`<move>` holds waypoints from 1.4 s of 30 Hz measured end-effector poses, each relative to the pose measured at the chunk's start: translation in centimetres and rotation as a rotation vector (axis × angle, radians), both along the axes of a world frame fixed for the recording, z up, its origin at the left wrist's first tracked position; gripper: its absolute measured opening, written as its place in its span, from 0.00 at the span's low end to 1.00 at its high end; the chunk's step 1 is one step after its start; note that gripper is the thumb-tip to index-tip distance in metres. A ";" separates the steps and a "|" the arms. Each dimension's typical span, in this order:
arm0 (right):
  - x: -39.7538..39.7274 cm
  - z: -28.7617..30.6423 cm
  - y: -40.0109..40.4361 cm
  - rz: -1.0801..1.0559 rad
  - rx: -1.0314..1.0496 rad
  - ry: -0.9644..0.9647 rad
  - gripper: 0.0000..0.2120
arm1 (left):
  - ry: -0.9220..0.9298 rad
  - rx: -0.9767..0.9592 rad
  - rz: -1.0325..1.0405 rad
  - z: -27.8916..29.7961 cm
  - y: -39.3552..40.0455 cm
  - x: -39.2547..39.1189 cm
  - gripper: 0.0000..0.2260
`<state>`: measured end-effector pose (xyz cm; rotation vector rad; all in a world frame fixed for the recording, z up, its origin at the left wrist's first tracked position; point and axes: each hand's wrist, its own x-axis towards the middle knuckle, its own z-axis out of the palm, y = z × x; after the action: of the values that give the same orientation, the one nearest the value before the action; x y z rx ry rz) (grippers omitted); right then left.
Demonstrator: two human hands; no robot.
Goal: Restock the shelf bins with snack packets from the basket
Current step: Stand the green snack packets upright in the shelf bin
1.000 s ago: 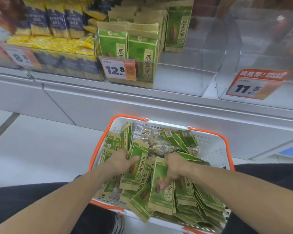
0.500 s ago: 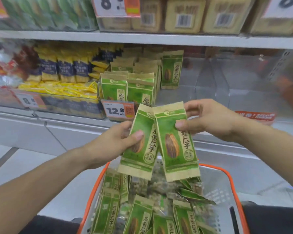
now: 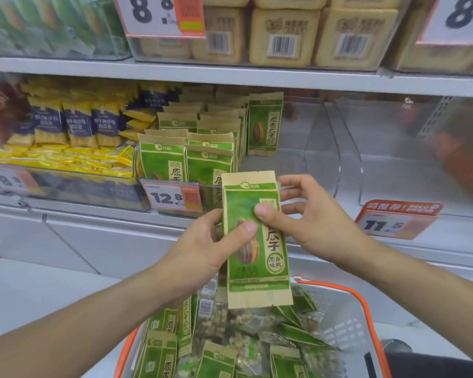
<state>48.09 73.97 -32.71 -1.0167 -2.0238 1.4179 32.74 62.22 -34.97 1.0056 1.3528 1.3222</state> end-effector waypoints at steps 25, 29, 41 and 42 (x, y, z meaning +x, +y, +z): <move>-3.4 2.7 -1.6 -0.047 -0.490 0.380 0.24 | 0.179 0.209 0.037 2.8 -1.5 -3.4 0.15; -3.4 3.8 1.0 -0.276 -0.477 0.506 0.15 | 0.301 0.290 0.216 2.9 -1.2 -4.0 0.13; -9.5 0.0 13.0 -0.487 0.138 0.154 0.26 | 1.207 0.076 0.117 -0.7 0.4 -5.9 0.30; -10.2 -0.1 13.8 -0.472 0.161 0.114 0.25 | 1.226 0.055 0.118 -0.8 0.5 -5.9 0.30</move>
<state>37.84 87.79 -32.85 -1.2107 -1.6426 1.0224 26.86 62.76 -35.80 1.9386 2.2684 0.7575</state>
